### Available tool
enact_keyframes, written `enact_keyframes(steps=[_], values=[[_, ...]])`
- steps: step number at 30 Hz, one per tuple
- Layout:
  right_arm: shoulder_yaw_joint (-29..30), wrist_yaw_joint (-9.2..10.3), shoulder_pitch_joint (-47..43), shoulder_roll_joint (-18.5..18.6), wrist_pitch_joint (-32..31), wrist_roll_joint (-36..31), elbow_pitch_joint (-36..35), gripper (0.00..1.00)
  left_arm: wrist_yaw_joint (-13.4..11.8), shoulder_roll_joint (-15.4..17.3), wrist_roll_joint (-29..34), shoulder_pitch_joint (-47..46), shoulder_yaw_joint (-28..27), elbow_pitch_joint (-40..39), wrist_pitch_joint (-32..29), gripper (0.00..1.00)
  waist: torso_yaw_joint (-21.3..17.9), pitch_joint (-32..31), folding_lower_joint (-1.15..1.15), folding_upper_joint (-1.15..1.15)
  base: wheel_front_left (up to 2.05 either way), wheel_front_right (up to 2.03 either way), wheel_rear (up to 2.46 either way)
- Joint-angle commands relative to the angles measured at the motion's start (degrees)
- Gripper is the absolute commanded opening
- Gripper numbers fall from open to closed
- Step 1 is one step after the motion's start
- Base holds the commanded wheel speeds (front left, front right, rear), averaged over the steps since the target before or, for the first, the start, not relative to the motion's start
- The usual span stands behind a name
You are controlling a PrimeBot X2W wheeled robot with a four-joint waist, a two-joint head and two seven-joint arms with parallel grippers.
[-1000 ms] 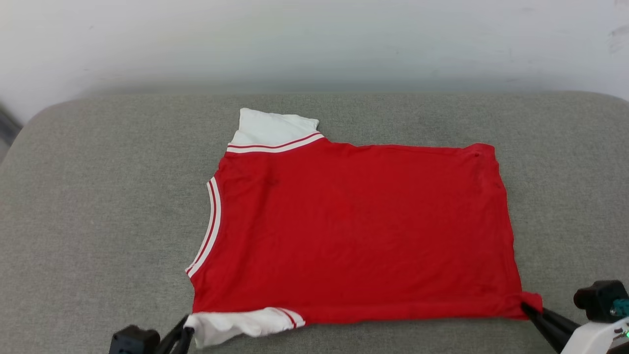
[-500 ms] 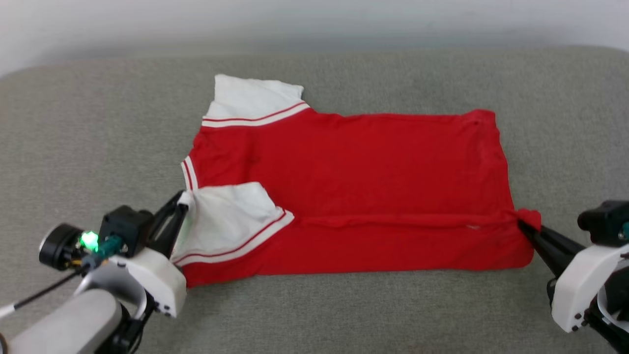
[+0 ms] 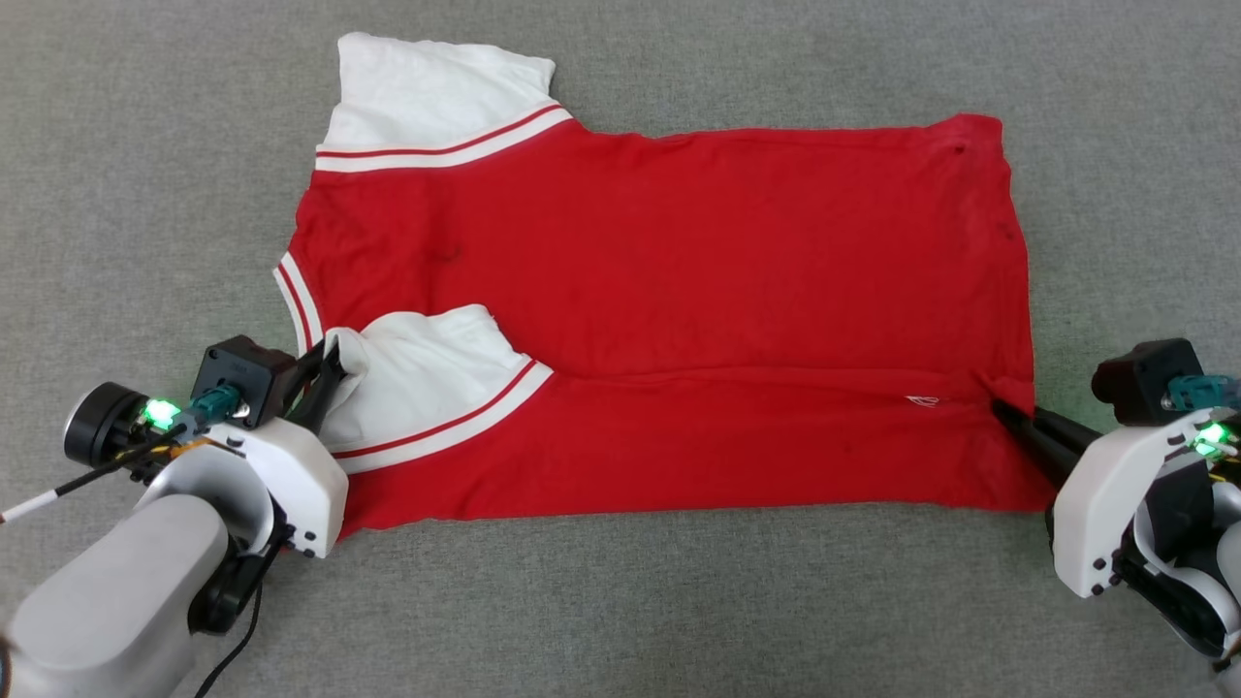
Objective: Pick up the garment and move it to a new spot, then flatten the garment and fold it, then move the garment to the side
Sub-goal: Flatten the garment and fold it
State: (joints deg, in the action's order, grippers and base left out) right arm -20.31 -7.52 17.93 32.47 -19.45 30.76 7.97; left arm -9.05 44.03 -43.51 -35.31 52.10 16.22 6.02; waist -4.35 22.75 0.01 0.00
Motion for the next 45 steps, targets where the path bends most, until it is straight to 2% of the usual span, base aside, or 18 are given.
enact_keyframes(steps=[1, 5, 6, 7, 8, 9, 15, 21, 25, 26, 33, 38, 41, 45], values=[[-1.2, 0.06, 0.9, 0.2, -0.5, 0.4, 1.4, 0.00, 0.9, -1.1, -0.2, -0.7, 0.5, 2.2, -0.1, 0.00, -0.2, 0.4, -0.01, 0.00, 0.00, 0.00, 0.00], [-2.7, 0.07, 2.0, 0.3, 0.5, 0.8, 3.5, 0.00, 3.0, -3.2, -1.1, -0.4, 1.3, 7.1, 0.1, 0.00, -0.1, -0.7, -0.01, 0.00, 0.00, 0.00, 0.00], [-3.0, 0.07, 2.2, 0.7, 0.9, 0.3, 3.6, 0.11, 3.4, -3.5, -1.0, -0.7, 1.4, 7.9, 0.6, 0.00, 0.0, -1.2, -0.01, 0.00, 0.00, 0.00, 0.00], [-3.1, 0.07, 2.4, 0.9, 1.5, 0.0, 3.5, 0.62, 3.7, -3.8, -1.2, -0.8, 1.4, 8.7, 0.6, 0.00, 0.1, -1.8, -0.01, 0.00, 0.00, 0.00, 0.00], [-2.9, 0.07, 2.4, 0.6, 2.2, 0.2, 3.2, 1.00, 4.2, -4.1, -1.7, -0.7, 1.5, 9.3, 0.3, 0.33, 0.3, -2.5, -0.01, 0.00, 0.00, 0.00, 0.00], [-2.6, 0.06, 2.3, 0.2, 2.6, 0.6, 2.9, 1.00, 4.5, -4.3, -2.2, -0.8, 1.2, 9.6, 0.3, 1.00, 0.4, -3.2, -0.01, 0.00, 0.00, 0.00, 0.00], [-0.5, 0.06, -0.4, 0.7, 4.8, -0.7, 0.5, 1.00, 5.4, -3.3, -3.2, -3.0, 0.0, 7.9, -0.2, 1.00, 1.9, -7.0, -0.01, 0.00, 0.00, 0.00, 0.00], [1.9, 0.06, -3.0, 0.2, 4.3, -1.6, -1.8, 1.00, 5.3, -0.4, -4.4, -5.8, -0.5, 2.0, -6.0, 1.00, 3.1, -9.8, -0.01, 0.00, 0.00, 0.00, 0.00], [3.0, 0.06, -3.9, 0.1, 3.0, -2.1, -3.4, 1.00, 6.7, 1.1, -6.7, -8.4, 0.0, -1.3, -13.9, 1.00, 3.5, -10.6, -0.01, 0.00, 0.00, 0.00, 0.00], [3.0, 0.06, -3.9, 0.1, 3.0, -2.1, -3.4, 1.00, 6.7, 1.1, -6.7, -8.4, 0.0, -1.3, -13.9, 1.00, 3.5, -10.6, -0.01, 0.00, 0.00, 0.00, 0.00], [3.9, 0.06, -4.0, -0.3, 1.1, -2.8, -5.3, 1.00, 11.0, 2.4, -13.8, -12.6, 2.5, -2.8, -33.3, 1.00, 3.4, -10.6, -0.01, 0.00, 0.00, 0.00, 0.00], [3.0, 0.06, -3.2, -1.0, -0.2, -2.5, -5.7, 1.00, 12.1, 2.9, -17.6, -13.6, 5.2, -3.0, -44.9, 1.00, 2.6, -9.8, -0.01, 0.00, 0.00, 0.00, 0.00], [2.5, 0.06, -2.5, -1.2, -0.6, -2.2, -5.4, 1.00, 12.5, 3.5, -18.4, -13.5, 7.1, -2.7, -50.0, 1.00, 2.0, -9.1, -0.01, 0.00, 0.00, 0.00, 0.00], [1.9, 0.06, -1.4, -1.5, -0.7, -2.1, -4.9, 1.00, 12.4, 3.3, -18.2, -12.1, 9.0, -0.9, -52.6, 1.00, 1.2, -8.2, -0.01, 0.00, 0.00, 0.00, 0.00]])
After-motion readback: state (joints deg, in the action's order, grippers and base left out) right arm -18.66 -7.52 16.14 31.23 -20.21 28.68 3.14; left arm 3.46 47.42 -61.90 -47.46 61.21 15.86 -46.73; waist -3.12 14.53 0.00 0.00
